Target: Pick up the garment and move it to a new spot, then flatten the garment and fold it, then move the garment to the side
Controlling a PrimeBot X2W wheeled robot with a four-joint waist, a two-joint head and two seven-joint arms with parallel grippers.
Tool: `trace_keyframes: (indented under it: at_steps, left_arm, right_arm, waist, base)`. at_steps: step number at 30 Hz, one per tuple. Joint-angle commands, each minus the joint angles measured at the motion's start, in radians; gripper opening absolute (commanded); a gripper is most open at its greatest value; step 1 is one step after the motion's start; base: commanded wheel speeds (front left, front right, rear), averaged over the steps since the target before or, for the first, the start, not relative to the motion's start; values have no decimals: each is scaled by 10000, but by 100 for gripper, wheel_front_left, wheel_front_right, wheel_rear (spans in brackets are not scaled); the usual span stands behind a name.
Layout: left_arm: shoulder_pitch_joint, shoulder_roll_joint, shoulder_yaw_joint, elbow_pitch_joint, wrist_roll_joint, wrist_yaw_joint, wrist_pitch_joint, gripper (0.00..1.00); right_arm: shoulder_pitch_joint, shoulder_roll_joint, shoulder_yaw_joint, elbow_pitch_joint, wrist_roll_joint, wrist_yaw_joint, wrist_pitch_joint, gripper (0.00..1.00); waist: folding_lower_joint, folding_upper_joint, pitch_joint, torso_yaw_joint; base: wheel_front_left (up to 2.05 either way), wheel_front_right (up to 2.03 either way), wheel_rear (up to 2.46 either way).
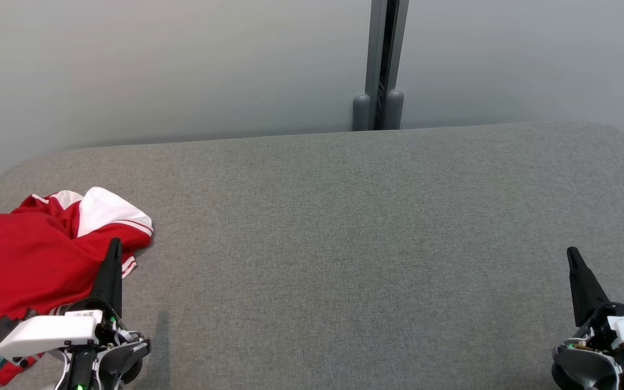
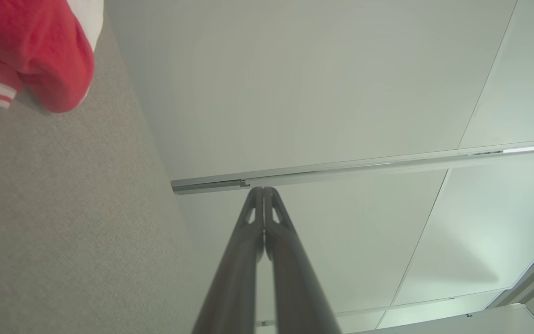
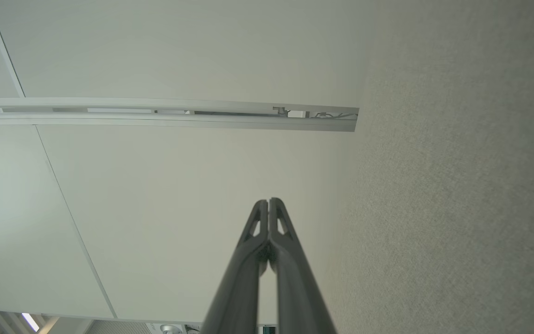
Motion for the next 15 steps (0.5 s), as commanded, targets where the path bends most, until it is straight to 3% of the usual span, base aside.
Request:
trace_keyframes:
  at_steps: [1,13,14,15]
  left_arm:
    - [-183,25,42,3,57,-47,22,0]
    - [-184,23,45,3,61,-47,27,0]
    - [2,-4,2,9,2,0,-1,100]
    - [46,-17,-7,45,-1,0,-14,100]
  right_arm:
    - [-29,-35,-39,-20,-51,26,38,0]
    - [-30,-32,-43,-18,-46,26,37,0]
    - [1,6,0,7,-14,0,7,100]
    - [17,22,3,57,-19,0,-2,100]
  waist:
    - [0,0,0,0]
    - [0,0,0,0]
    - [0,0,0,0]
    - [0,0,0,0]
  base:
    - [0,0,0]
    - [0,0,0]
    - [0,0,0]
    - [0,0,0]
